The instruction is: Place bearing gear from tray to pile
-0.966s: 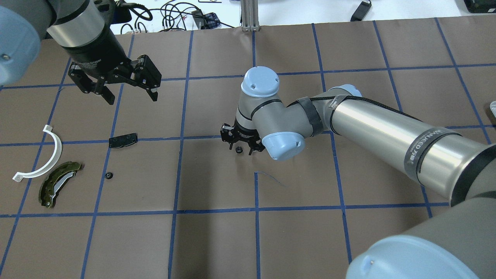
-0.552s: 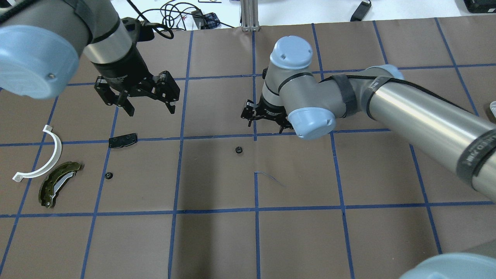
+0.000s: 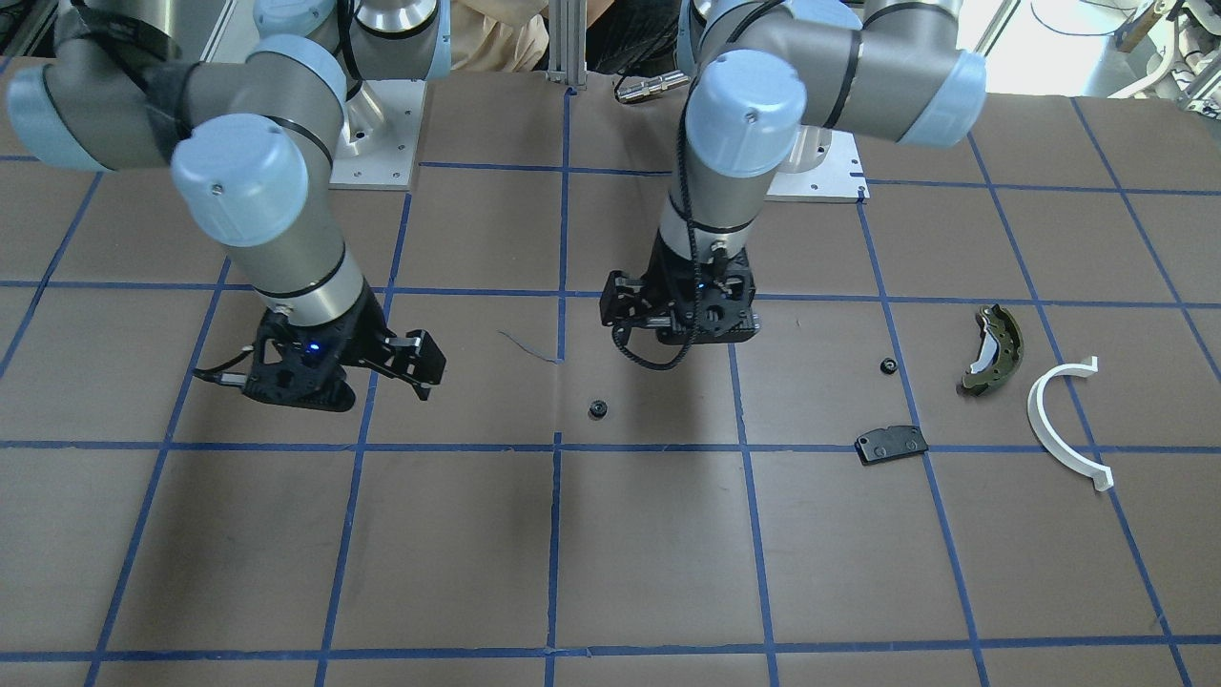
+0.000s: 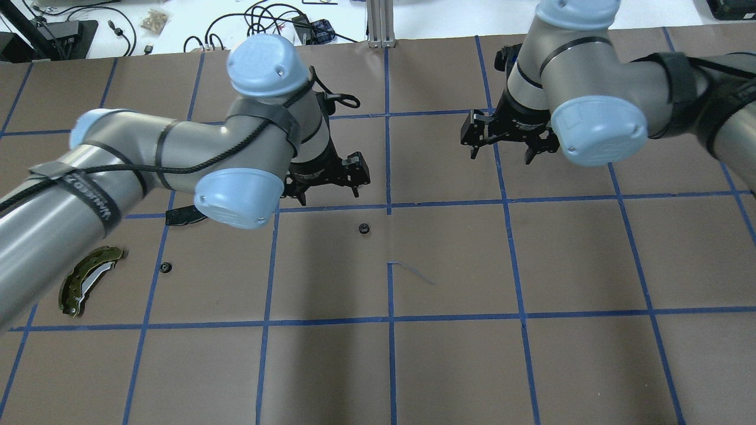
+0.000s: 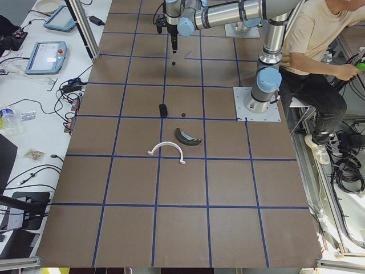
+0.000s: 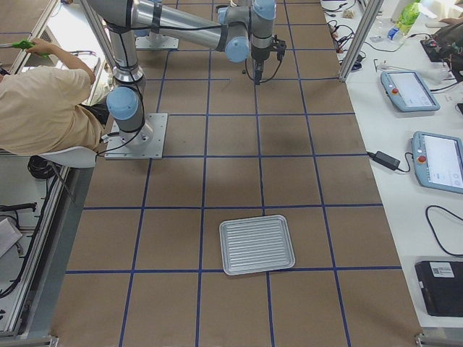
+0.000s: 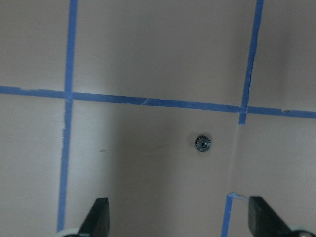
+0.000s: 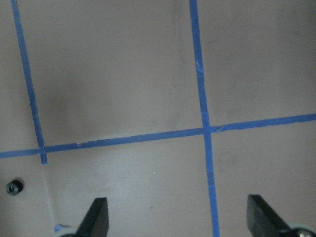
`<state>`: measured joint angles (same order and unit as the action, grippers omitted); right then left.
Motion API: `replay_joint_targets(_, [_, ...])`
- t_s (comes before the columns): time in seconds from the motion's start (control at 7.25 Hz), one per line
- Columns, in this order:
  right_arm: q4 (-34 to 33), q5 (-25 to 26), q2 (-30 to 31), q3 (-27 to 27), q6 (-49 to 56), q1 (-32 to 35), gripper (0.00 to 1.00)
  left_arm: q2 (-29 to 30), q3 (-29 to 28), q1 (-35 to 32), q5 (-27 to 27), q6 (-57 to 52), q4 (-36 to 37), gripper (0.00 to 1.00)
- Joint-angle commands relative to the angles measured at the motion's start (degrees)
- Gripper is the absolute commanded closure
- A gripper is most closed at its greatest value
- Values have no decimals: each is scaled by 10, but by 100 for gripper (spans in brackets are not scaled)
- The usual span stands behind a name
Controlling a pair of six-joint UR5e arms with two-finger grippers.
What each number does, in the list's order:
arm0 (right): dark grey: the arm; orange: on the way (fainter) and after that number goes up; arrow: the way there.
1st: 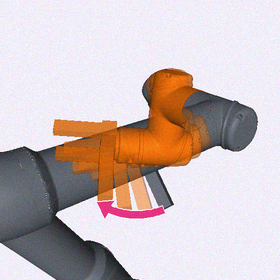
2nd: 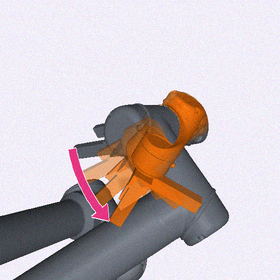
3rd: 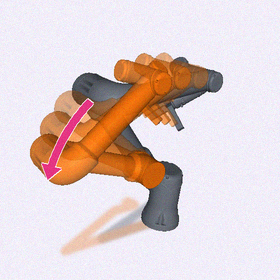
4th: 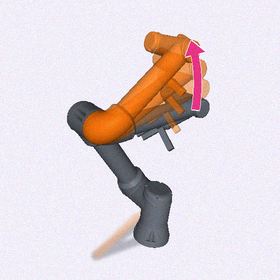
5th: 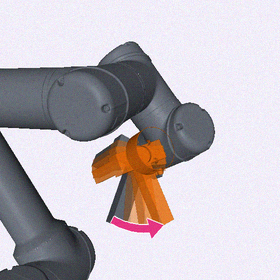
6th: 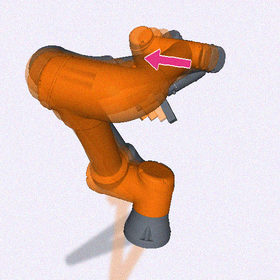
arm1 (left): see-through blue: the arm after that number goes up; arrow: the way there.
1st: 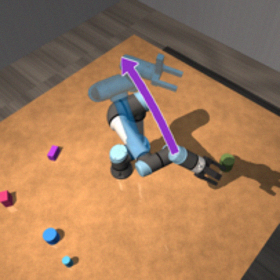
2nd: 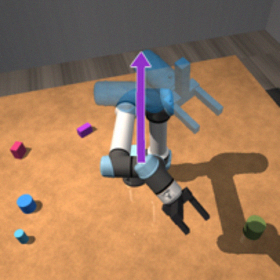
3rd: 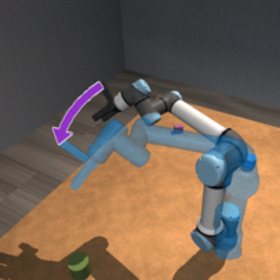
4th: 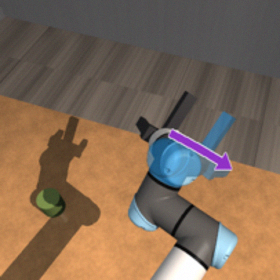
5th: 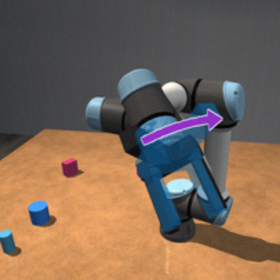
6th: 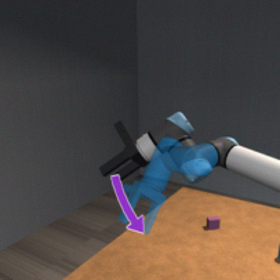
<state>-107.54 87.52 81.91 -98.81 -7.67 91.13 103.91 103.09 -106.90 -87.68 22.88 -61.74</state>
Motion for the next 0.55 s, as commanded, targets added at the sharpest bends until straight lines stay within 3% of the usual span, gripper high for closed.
replay_joint_targets(0.0, [150,37,60,45,47,-36,0,57,6,-37,-6,28,39,0])
replay_joint_targets(0.14, [203,31,66,72,47,-35,0,70,6,-38,-6,24,38,0])
replay_joint_targets(0.41, [213,33,68,74,54,-35,0,102,-1,-38,-6,19,45,0])
